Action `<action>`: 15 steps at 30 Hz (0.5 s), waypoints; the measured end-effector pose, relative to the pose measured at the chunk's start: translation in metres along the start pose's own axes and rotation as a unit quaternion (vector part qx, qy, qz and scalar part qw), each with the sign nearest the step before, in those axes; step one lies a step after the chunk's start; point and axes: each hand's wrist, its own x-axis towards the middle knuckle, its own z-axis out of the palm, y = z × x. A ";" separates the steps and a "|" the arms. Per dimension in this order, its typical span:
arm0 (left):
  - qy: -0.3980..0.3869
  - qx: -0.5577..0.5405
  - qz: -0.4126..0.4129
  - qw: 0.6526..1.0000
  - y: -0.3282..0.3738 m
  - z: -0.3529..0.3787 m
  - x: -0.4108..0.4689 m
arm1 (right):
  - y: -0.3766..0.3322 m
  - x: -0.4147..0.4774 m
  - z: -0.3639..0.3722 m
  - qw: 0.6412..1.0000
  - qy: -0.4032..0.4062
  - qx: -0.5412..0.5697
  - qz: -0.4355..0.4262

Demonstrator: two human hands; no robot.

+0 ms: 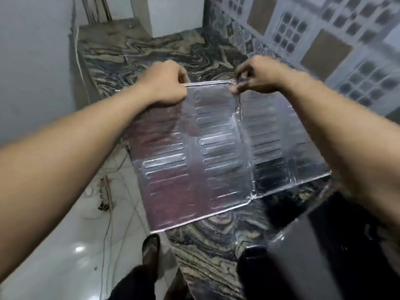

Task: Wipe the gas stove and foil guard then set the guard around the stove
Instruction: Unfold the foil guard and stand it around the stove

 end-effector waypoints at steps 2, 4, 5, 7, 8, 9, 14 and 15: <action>0.024 -0.007 0.030 0.999 0.014 -0.023 -0.006 | -0.006 -0.021 -0.028 1.000 0.026 0.010 0.007; 0.042 -0.008 0.062 0.997 0.026 -0.044 -0.013 | -0.011 -0.041 -0.051 0.998 0.052 0.019 0.011; 0.045 -0.009 0.078 0.996 0.031 -0.053 -0.017 | -0.014 -0.051 -0.060 0.997 0.069 0.021 0.011; 0.049 -0.013 0.107 0.993 0.040 -0.069 -0.022 | -0.020 -0.067 -0.074 0.994 0.108 0.023 0.008; 0.054 -0.010 0.120 0.991 0.044 -0.076 -0.024 | -0.023 -0.074 -0.080 0.992 0.127 0.026 0.007; 0.061 -0.007 0.130 0.990 0.048 -0.083 -0.026 | -0.024 -0.081 -0.084 0.989 0.145 0.031 0.007; 0.075 0.014 0.148 0.986 0.057 -0.100 -0.024 | -0.028 -0.105 -0.091 0.974 0.206 0.088 0.024; 0.069 0.016 0.146 0.987 0.056 -0.100 -0.022 | -0.028 -0.107 -0.089 0.974 0.205 0.093 0.037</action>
